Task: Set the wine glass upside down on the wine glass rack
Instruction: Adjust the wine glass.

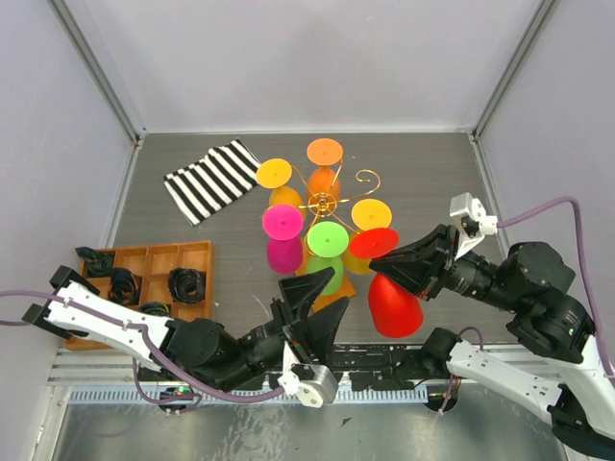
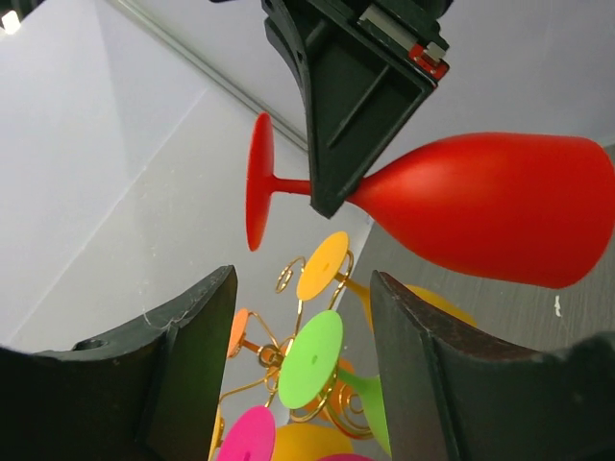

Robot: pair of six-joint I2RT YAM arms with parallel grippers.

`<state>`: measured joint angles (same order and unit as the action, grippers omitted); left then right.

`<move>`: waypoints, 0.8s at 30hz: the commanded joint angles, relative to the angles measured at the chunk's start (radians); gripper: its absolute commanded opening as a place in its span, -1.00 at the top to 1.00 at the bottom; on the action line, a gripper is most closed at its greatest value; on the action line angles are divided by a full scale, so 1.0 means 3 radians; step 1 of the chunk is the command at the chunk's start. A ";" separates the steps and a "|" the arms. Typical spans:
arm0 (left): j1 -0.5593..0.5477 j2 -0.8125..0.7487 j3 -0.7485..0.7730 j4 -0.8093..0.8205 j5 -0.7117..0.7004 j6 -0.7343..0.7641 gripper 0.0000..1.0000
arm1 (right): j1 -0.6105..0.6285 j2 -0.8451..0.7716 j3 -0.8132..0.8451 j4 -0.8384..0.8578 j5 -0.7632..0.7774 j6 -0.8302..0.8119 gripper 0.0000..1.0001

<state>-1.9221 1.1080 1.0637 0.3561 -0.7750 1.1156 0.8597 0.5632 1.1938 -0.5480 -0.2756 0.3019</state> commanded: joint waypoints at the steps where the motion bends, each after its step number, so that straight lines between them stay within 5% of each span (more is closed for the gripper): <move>1: 0.0018 -0.0004 0.0049 0.0243 -0.0006 0.0121 -0.22 | -0.0006 0.0058 0.0018 0.0193 -0.0384 0.0016 0.99; 12: 0.0019 0.0083 0.0086 0.0468 -0.0135 0.0240 -0.11 | -0.0007 0.0140 -0.0007 0.0227 -0.0771 -0.0011 0.99; 24: 0.0020 0.0277 0.0099 0.0879 -0.0203 0.0530 0.29 | -0.0004 0.0163 -0.0072 0.0319 -0.0907 0.0026 0.99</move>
<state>-1.9194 1.1885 1.0641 0.5266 -0.8223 1.2438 0.8597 0.6048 1.1709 -0.5198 -0.5205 0.3016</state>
